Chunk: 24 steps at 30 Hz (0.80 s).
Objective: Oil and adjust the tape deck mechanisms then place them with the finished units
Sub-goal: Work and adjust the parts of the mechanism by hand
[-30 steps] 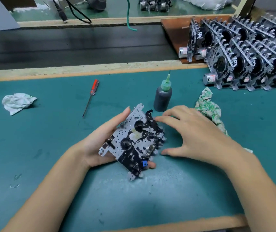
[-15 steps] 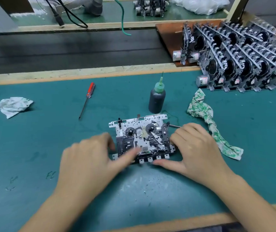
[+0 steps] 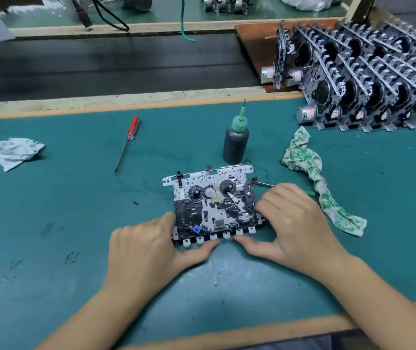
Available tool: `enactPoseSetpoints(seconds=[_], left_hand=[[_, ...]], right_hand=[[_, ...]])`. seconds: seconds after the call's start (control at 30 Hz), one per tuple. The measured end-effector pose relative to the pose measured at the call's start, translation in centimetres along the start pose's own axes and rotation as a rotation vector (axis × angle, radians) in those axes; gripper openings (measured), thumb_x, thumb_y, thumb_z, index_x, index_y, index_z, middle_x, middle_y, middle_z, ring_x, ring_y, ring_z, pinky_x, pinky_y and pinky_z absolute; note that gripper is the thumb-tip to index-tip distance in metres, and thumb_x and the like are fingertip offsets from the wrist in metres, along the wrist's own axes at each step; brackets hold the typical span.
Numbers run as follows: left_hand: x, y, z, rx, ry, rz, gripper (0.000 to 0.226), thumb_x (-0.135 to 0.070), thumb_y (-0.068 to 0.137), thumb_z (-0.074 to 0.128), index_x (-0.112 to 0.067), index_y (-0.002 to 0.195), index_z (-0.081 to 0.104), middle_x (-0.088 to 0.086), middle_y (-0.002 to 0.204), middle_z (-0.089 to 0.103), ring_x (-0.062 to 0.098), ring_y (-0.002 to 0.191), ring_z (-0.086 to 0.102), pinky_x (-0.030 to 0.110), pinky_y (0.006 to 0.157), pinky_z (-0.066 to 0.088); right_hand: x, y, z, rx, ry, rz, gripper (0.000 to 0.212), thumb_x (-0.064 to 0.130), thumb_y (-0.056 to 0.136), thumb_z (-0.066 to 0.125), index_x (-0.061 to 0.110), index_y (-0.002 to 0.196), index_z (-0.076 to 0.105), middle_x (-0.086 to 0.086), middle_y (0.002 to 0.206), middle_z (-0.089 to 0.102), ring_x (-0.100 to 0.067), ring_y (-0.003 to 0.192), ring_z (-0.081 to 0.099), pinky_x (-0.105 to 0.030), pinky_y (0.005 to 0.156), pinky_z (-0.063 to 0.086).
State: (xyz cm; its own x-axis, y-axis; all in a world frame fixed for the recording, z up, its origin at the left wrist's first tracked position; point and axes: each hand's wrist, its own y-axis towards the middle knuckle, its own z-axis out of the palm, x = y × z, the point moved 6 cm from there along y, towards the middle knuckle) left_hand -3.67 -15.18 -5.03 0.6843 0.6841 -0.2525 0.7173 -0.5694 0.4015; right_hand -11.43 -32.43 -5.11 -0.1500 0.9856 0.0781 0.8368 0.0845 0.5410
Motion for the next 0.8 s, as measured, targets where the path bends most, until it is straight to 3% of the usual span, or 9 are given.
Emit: enactPoseSetpoints(seconds=[0.3,0.53,0.7,0.8], left_hand=[[0.66,0.5,0.31,0.013,-0.026,-0.069,0.06,-0.075,0.061,0.048,-0.018,0.051,0.03,0.002,0.032,0.035,0.024,0.028,0.041,0.024,0.036,0.029],[0.91,0.5,0.8,0.096,-0.038,-0.022,0.068,-0.083,0.057,0.047,-0.015,0.048,0.05,0.0,0.033,0.037,0.022,0.03,0.043,0.025,0.034,0.033],[0.55,0.33,0.53,0.017,-0.004,-0.054,0.064,-0.076,0.062,0.048,-0.017,0.043,0.038,0.002,0.029,0.032,0.023,0.025,0.038,0.02,0.04,0.023],[0.41,0.48,0.35,0.005,0.042,-0.014,0.068,-0.076,0.064,0.046,-0.012,0.04,0.039,0.003,0.029,0.031,0.022,0.024,0.036,0.018,0.042,0.019]], right_hand=[[0.2,-0.15,0.09,0.039,0.08,0.025,0.055,0.057,0.073,0.067,0.005,0.06,0.054,-0.003,0.06,0.048,-0.022,0.06,0.044,-0.031,0.066,0.039],[-0.13,-0.03,0.28,0.033,0.011,0.082,0.051,0.053,0.078,0.057,0.005,0.06,0.056,-0.004,0.06,0.052,-0.024,0.06,0.051,-0.03,0.062,0.035],[-0.34,0.02,0.41,0.108,0.116,0.043,0.056,0.06,0.071,0.063,0.005,0.063,0.056,-0.004,0.063,0.052,-0.023,0.063,0.049,-0.034,0.061,0.039],[-0.47,0.0,0.54,0.148,0.128,0.049,0.058,0.065,0.067,0.062,0.007,0.064,0.055,-0.002,0.065,0.052,-0.022,0.064,0.048,-0.031,0.062,0.036]])
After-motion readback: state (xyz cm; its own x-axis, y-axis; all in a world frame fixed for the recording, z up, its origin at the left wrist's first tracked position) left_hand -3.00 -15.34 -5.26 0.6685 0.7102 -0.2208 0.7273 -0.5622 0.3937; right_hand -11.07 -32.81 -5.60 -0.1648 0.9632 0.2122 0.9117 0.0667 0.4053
